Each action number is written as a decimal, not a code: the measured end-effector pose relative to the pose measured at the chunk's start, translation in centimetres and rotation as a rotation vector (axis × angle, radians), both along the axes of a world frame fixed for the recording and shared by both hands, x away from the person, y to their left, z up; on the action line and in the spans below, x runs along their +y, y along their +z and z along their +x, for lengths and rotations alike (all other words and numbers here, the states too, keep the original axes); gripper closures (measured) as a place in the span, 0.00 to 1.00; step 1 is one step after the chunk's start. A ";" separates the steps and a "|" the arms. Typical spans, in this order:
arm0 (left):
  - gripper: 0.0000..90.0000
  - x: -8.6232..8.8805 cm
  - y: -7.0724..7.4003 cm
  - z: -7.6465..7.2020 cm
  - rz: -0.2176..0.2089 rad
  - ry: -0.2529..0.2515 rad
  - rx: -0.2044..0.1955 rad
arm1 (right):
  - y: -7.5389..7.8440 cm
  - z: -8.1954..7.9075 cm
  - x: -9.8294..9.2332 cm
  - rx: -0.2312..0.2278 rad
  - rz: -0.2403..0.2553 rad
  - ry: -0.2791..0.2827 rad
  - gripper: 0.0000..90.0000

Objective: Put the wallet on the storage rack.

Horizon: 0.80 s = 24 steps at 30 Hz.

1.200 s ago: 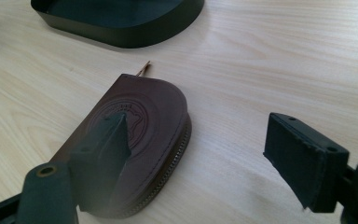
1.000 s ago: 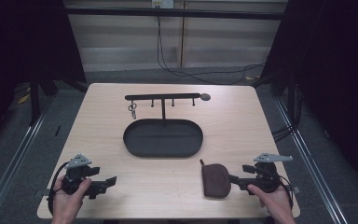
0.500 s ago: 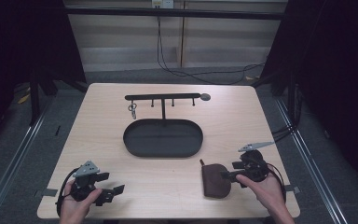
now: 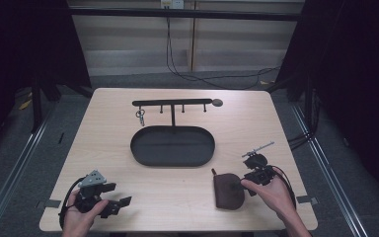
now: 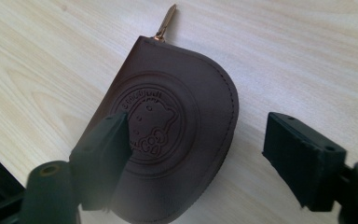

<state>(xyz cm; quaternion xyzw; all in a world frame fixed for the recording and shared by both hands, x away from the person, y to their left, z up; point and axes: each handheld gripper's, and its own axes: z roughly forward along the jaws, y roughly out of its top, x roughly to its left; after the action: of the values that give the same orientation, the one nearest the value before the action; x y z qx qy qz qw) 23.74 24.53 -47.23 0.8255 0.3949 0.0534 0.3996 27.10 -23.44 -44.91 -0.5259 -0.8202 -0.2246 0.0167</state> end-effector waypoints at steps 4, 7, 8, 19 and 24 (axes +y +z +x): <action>0.21 -0.2 0.1 -0.1 0.016 -0.014 -0.009 | 0.0 0.8 0.5 0.059 -0.028 0.021 0.29; 0.21 -0.2 0.1 -0.1 0.018 -0.008 -0.008 | 0.0 1.5 0.8 0.090 -0.045 0.039 0.30; 0.21 -0.1 0.1 -0.1 0.020 -0.007 -0.008 | 0.0 1.6 1.0 0.102 -0.050 0.044 0.30; 0.21 -0.1 0.1 -0.1 0.021 -0.007 -0.006 | -0.8 2.8 3.0 0.192 -0.126 0.114 0.19; 0.23 0.3 0.1 0.0 0.016 0.003 0.005 | -1.4 3.2 3.1 0.235 -0.140 0.094 0.17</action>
<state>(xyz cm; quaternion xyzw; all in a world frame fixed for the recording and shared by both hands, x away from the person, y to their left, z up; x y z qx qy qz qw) 23.77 24.82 -47.17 0.8283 0.3964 0.0552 0.3920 30.29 -20.35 -46.34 -0.5094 -0.8500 -0.1030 0.0864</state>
